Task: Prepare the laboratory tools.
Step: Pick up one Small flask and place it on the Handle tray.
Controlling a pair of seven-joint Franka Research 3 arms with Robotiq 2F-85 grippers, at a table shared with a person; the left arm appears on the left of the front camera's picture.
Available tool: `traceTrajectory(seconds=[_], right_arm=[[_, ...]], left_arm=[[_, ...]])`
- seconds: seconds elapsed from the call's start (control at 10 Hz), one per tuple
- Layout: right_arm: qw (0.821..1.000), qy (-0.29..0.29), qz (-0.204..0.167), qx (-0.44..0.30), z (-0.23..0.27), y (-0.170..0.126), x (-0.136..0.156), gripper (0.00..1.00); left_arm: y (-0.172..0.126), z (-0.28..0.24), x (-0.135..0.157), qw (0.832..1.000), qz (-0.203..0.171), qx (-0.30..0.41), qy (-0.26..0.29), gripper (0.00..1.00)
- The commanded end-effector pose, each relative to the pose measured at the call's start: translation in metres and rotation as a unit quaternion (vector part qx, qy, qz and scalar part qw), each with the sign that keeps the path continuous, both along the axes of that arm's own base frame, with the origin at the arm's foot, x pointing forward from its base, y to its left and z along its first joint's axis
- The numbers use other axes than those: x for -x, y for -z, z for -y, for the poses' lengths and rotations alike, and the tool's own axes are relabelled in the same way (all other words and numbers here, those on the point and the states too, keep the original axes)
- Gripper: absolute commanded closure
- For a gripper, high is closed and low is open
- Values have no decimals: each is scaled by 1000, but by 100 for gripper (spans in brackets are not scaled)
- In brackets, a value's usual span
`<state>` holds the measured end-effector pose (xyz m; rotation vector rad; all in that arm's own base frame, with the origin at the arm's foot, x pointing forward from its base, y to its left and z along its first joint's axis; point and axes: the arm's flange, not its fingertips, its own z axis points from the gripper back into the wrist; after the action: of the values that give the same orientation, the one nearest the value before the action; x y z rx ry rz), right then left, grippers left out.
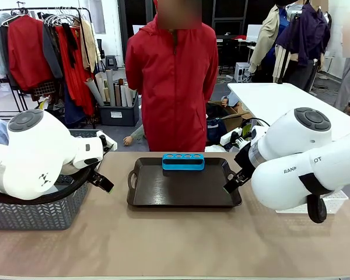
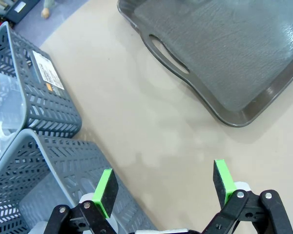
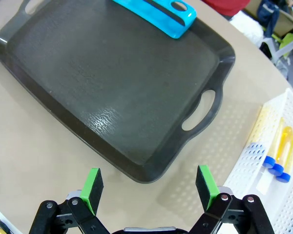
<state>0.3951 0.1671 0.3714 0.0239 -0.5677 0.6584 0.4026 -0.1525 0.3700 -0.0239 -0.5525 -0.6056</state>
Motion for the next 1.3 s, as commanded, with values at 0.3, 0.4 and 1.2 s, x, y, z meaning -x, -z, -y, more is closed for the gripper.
traceTrajectory(seconds=[0.3,0.4,1.2], right_arm=[[1000,0,0,0,0,0,0,0],[1000,0,0,0,0,0,0,0],[992,16,-6,124,-16,-12,-12,0]], left_arm=[[0,-1,0,1000,0,0,-1,0],[0,0,0,1000,0,0,0,0],[-38,20,11,995,-51,43,75,0]])
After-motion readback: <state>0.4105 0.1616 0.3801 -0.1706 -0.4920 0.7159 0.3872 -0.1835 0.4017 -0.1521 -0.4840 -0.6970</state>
